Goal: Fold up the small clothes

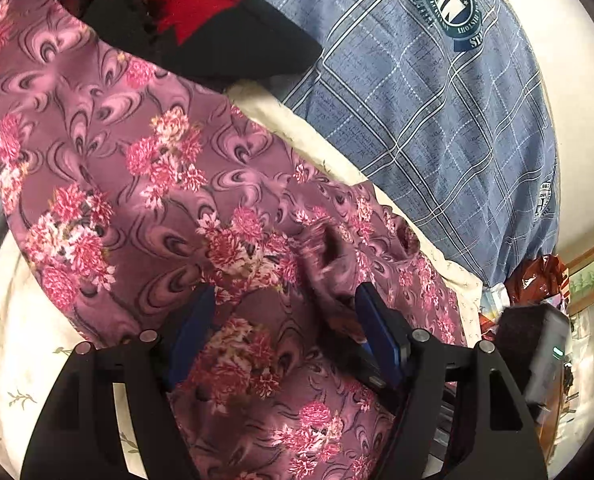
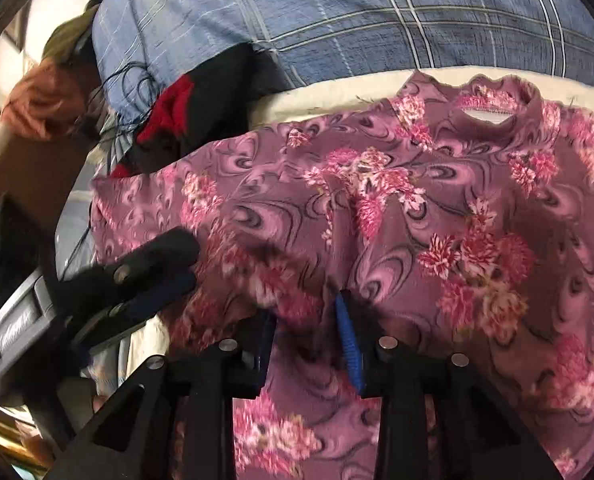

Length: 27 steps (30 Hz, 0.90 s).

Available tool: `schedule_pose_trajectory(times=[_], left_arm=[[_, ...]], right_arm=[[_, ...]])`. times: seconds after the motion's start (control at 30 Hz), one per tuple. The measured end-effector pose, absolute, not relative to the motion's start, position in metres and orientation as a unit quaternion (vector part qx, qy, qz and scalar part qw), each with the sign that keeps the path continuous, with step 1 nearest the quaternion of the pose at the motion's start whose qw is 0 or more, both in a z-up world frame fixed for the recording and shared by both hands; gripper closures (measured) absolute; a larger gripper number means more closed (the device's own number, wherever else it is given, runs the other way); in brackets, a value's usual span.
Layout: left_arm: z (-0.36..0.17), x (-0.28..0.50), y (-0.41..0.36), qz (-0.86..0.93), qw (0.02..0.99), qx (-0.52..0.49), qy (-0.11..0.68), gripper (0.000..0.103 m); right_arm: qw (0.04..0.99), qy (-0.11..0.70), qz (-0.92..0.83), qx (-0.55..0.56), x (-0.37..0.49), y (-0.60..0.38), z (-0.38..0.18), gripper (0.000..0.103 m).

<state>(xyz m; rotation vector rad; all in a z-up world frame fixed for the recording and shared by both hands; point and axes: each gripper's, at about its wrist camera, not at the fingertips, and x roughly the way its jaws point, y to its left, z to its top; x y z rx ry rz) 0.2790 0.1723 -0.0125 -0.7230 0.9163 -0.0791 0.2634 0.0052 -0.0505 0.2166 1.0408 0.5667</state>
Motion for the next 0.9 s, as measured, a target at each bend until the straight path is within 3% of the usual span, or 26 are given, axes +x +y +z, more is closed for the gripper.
schedule_pose_trajectory(times=[0.13, 0.2, 0.4, 0.47, 0.53, 0.57, 0.67, 0.7, 0.73, 0.83, 0.9], left_arm=[[-0.014, 0.284, 0.161, -0.047, 0.834, -0.334, 0.438, 0.03], [-0.014, 0.287, 0.15, -0.052, 0.836, -0.323, 0.441, 0.023], [-0.008, 0.291, 0.122, -0.048, 0.861, -0.292, 0.413, 0.024], [-0.003, 0.292, 0.113, -0.045, 0.875, -0.275, 0.396, 0.057], [-0.002, 0.296, 0.103, -0.043, 0.883, -0.251, 0.395, 0.083], [-0.002, 0.297, 0.099, -0.037, 0.887, -0.24, 0.394, 0.092], [-0.003, 0.3, 0.096, -0.016, 0.894, -0.22, 0.39, 0.097], [-0.002, 0.3, 0.096, -0.009, 0.896, -0.217, 0.388, 0.097], [-0.002, 0.3, 0.097, -0.003, 0.897, -0.217, 0.385, 0.097], [-0.007, 0.302, 0.097, 0.022, 0.895, -0.2, 0.399, 0.097], [-0.018, 0.309, 0.098, 0.026, 0.882, -0.203, 0.424, 0.097]], right_arm=[[0.83, 0.468, 0.279, 0.118, 0.236, -0.032, -0.025, 0.057], [0.839, 0.457, 0.258, 0.143, 0.227, -0.065, -0.017, 0.05], [0.828, 0.427, 0.168, 0.322, 0.19, -0.199, -0.038, 0.049], [0.818, 0.408, 0.152, 0.377, 0.178, -0.237, -0.051, 0.049], [0.803, 0.387, 0.138, 0.431, 0.173, -0.268, -0.065, 0.049], [0.796, 0.377, 0.133, 0.455, 0.174, -0.281, -0.07, 0.05], [0.768, 0.331, 0.128, 0.534, 0.179, -0.306, -0.084, 0.057], [0.76, 0.316, 0.123, 0.555, 0.181, -0.316, -0.085, 0.067], [0.759, 0.316, 0.113, 0.558, 0.183, -0.32, -0.084, 0.097], [0.794, 0.293, 0.102, 0.522, 0.177, -0.331, -0.063, 0.1], [0.813, 0.321, 0.094, 0.476, 0.179, -0.334, -0.064, 0.1]])
